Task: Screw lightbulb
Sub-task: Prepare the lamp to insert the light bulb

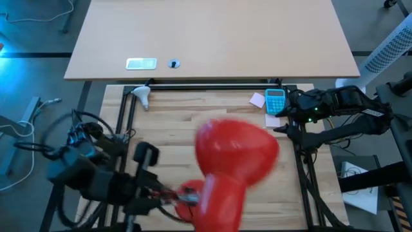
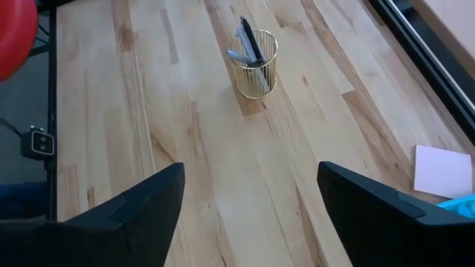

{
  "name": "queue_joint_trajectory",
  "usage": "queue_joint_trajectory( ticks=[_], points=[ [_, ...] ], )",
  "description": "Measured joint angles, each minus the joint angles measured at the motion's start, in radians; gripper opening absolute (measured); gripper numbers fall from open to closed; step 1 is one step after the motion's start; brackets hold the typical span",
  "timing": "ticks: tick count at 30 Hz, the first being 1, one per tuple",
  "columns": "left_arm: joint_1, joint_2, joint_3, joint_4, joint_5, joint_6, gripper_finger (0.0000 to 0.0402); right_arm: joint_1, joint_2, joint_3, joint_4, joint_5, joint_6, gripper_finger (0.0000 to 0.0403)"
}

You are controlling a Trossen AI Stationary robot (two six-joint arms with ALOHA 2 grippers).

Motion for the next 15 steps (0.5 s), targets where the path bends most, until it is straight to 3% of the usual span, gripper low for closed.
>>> queue_joint_trajectory(
  ticks=[5,7,8,12,15],
  points=[
    [0.004,-0.043,0.005,-0.098,-0.314,-0.058,0.0026,0.0,0.0,0.0,0.0,0.0,0.014,0.0298],
    [0.011,-0.048,0.005,-0.188,-0.352,-0.111,0.0026,0.0,0.0,0.0,0.0,0.0,0.027,0.0301],
    [0.015,-0.05,0.004,-0.24,-0.303,-0.137,0.0026,0.0,0.0,0.0,0.0,0.0,0.027,0.0302],
    [0.016,-0.044,0.001,-0.302,0.049,-0.188,0.0026,0.0,0.0,0.0,0.0,0.001,0.025,0.0304],
    [0.014,-0.024,0.001,-0.254,0.117,-0.214,0.0026,0.0,0.0,0.0,0.0,0.007,0.004,0.0301]
  ],
)
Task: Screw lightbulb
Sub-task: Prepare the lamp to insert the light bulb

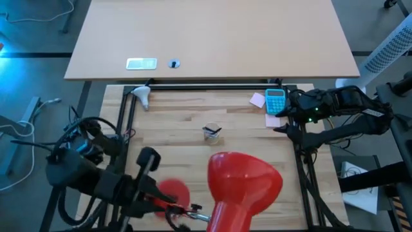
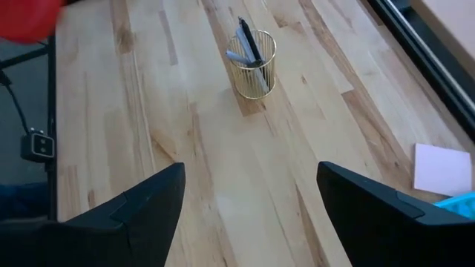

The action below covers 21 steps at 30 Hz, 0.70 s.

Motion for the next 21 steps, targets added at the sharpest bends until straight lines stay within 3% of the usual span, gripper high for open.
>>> queue_joint_trajectory(
  ticks=[3,10,13,17,21],
  points=[
    [0.003,0.038,0.0,0.083,0.004,-0.021,0.0026,0.0,0.004,0.0,0.001,0.001,-0.002,0.0303],
    [-0.001,0.129,-0.003,0.281,0.202,0.104,0.0026,-0.001,0.028,0.0,0.003,0.003,-0.064,0.0307],
    [-0.002,0.144,-0.003,0.341,0.167,0.12,0.0026,0.0,0.033,0.0,0.002,0.001,-0.064,0.0308],
    [-0.035,0.14,-0.003,0.334,0.032,0.113,0.0026,0.0,0.034,0.0,0.001,-0.01,-0.013,0.0308],
    [-0.098,0.115,-0.003,0.301,0.014,0.1,0.0026,0.001,0.017,0.0,0.0,-0.068,0.099,0.0302]
  ],
)
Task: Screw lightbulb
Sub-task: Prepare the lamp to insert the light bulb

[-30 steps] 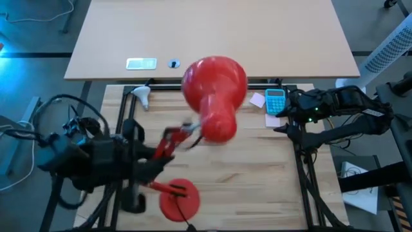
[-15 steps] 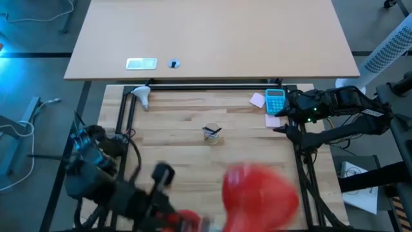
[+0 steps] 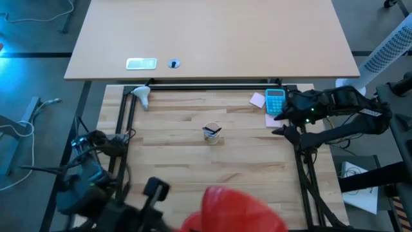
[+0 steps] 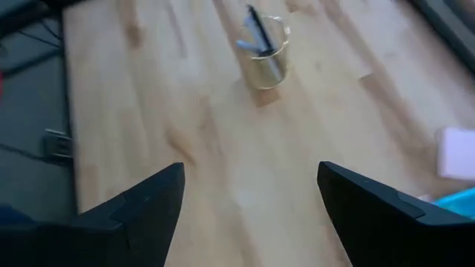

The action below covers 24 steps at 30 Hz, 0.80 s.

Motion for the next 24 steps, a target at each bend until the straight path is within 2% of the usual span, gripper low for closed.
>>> queue_joint_trajectory(
  ticks=[2,4,11,15,19,24],
  points=[
    [-0.039,-0.015,0.0,-0.001,-0.002,0.005,0.0026,0.006,-0.007,0.0,0.0,-0.015,0.054,0.0301],
    [-0.085,-0.023,0.003,0.004,-0.069,0.01,0.0026,0.011,-0.021,0.0,0.0,-0.016,0.104,0.0301],
    [-0.184,-0.028,0.003,-0.005,-0.518,0.091,0.0026,0.062,-0.021,0.032,0.034,-0.038,0.27,0.0307],
    [-0.163,-0.041,0.003,-0.066,-0.728,0.115,0.0026,0.095,-0.008,0.038,0.166,-0.034,0.316,0.0299],
    [-0.098,-0.039,0.001,-0.152,-0.835,0.082,0.0026,0.127,0.009,0.038,0.268,-0.026,0.326,0.0295],
    [-0.044,-0.038,-0.002,-0.321,-1.022,-0.02,0.0026,0.174,0.035,0.038,0.282,-0.011,0.325,0.0299]
  ],
)
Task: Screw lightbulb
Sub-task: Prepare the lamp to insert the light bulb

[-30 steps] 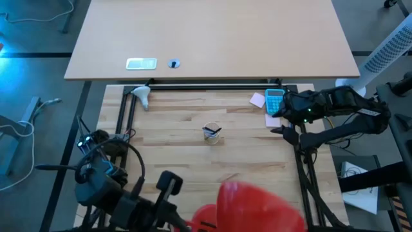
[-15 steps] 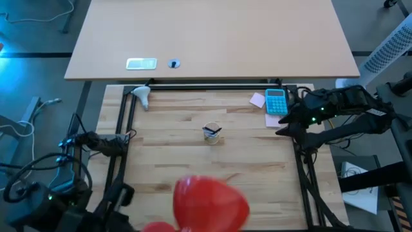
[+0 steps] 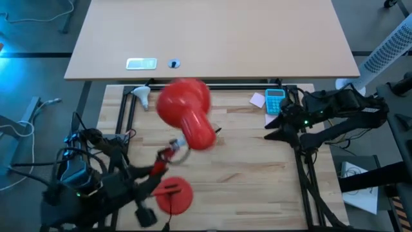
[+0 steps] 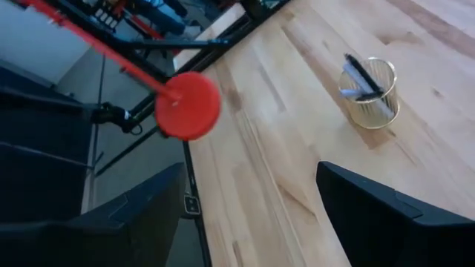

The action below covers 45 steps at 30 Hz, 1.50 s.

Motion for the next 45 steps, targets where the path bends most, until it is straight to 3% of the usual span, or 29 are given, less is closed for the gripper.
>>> queue_joint_trajectory(
  ticks=[12,17,26,32,37,45],
  points=[
    [0.104,-0.097,-0.006,-0.711,0.003,-0.472,0.0026,0.085,0.011,0.0,-0.001,0.004,0.026,0.0293],
    [0.198,-0.106,-0.017,-0.932,0.098,-0.593,0.0026,0.089,0.011,0.0,-0.014,0.003,0.033,0.0295],
    [0.415,-0.112,-0.036,-1.239,0.329,-0.675,0.0026,0.109,0.011,0.0,-0.081,-0.007,0.064,0.0295],
    [0.489,-0.11,-0.199,-1.176,0.378,-0.678,0.0026,0.122,0.011,0.0,-0.095,-0.006,0.065,0.0292],
    [0.493,-0.108,-0.402,-0.953,0.364,-0.623,0.0026,0.122,0.014,0.0,-0.1,-0.005,0.055,0.0298],
    [0.485,-0.077,-0.619,-0.586,0.522,-0.483,0.0027,0.122,0.014,0.0,-0.104,-0.005,0.061,0.0305]
  ],
)
